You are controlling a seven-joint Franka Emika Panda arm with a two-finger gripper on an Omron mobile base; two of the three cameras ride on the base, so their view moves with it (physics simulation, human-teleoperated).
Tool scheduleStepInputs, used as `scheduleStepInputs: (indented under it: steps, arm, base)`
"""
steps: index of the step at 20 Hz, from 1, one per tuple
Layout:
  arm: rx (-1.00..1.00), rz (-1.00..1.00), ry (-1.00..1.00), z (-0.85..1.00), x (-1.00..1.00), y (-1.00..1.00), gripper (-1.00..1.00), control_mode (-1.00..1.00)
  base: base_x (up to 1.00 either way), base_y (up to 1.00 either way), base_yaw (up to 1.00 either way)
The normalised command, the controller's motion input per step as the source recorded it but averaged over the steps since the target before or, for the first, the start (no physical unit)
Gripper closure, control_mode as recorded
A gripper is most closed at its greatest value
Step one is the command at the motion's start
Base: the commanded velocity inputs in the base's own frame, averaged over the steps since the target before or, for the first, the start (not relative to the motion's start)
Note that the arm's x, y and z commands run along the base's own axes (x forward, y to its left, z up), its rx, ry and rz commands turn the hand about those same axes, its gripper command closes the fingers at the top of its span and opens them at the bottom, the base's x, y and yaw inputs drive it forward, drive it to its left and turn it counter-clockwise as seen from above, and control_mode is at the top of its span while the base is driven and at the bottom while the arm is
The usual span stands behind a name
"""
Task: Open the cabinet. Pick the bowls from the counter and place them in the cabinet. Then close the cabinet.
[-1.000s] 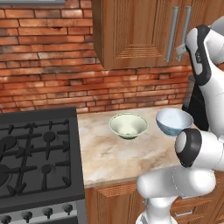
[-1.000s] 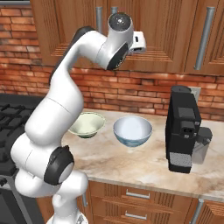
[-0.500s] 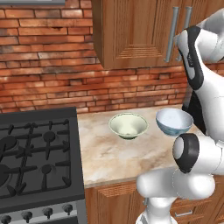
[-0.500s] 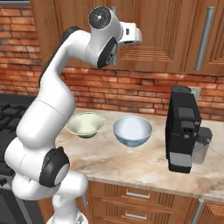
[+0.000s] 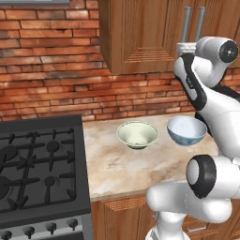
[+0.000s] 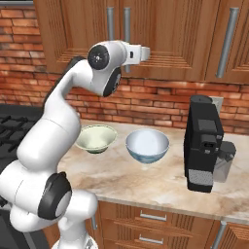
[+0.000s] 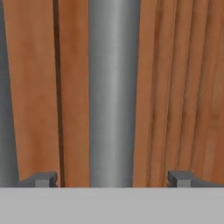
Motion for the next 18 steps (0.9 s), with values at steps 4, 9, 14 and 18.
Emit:
scheduleStepInputs:
  steps: [4,9,14,18]
  arm:
    - [0.19,0.00,0.02,-0.19,1.00,-0.37,-1.00,-1.00]
    - [0.08,-0.01,0.03,-0.19,0.88,-0.56,1.00,-1.00]
    - [0.11,-0.22,-0.10,-0.01,-0.24,-1.00,1.00,-1.00]
    - [0.17,-0.21,-0.08,-0.03,-0.52,-1.00,1.00,-1.00]
  base:
    - [0.00,0.00,0.00]
    - [0.00,0.00,0.00]
    - [0.00,0.00,0.00]
    - [0.00,0.00,0.00]
